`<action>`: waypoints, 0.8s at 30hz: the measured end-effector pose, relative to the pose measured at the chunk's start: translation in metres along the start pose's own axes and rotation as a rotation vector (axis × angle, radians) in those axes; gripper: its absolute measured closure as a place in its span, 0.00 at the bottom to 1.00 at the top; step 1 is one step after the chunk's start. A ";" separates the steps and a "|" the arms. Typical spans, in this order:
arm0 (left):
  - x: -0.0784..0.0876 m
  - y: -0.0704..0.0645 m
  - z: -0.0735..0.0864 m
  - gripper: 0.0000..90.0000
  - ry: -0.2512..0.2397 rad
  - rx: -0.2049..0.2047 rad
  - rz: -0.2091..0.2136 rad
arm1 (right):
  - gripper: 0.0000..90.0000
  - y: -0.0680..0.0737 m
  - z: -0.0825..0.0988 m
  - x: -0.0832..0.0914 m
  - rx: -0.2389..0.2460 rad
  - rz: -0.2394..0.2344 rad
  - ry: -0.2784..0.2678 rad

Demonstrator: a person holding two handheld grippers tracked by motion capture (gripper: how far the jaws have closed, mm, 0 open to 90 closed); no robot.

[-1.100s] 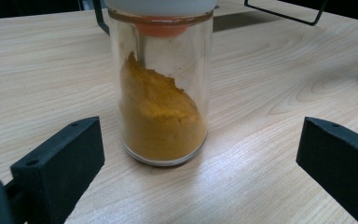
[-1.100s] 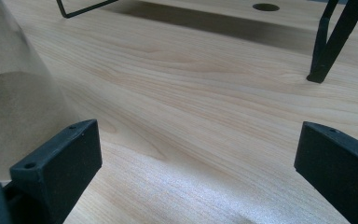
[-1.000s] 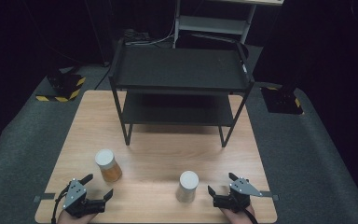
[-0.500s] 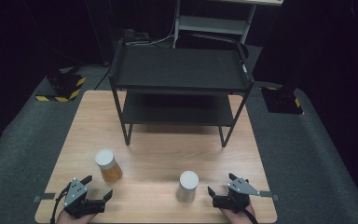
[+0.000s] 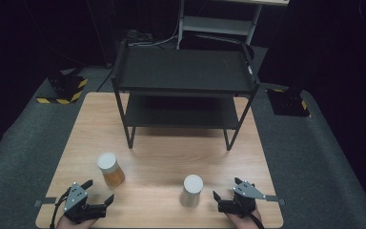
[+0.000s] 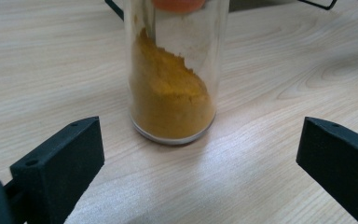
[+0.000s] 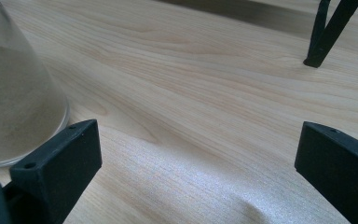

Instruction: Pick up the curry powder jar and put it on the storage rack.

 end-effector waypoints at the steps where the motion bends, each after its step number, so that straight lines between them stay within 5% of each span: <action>1: 0.001 0.000 0.000 0.01 -0.006 0.004 0.001 | 0.00 0.000 0.000 0.000 0.000 0.000 0.000; 24: 0.014 -0.001 -0.030 0.01 -0.081 -0.002 0.030 | 0.00 -0.002 0.000 0.000 -0.008 -0.007 -0.002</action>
Point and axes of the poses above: each handheld gripper's, and its own axes: x roughly backward along the jaws, z roughly out of its underside, y roughly to its left, the point moved 1 cm from there along -x, roughly forward along the jaws, and after that the axes turned 11 degrees about -y, right-handed, at the moved point
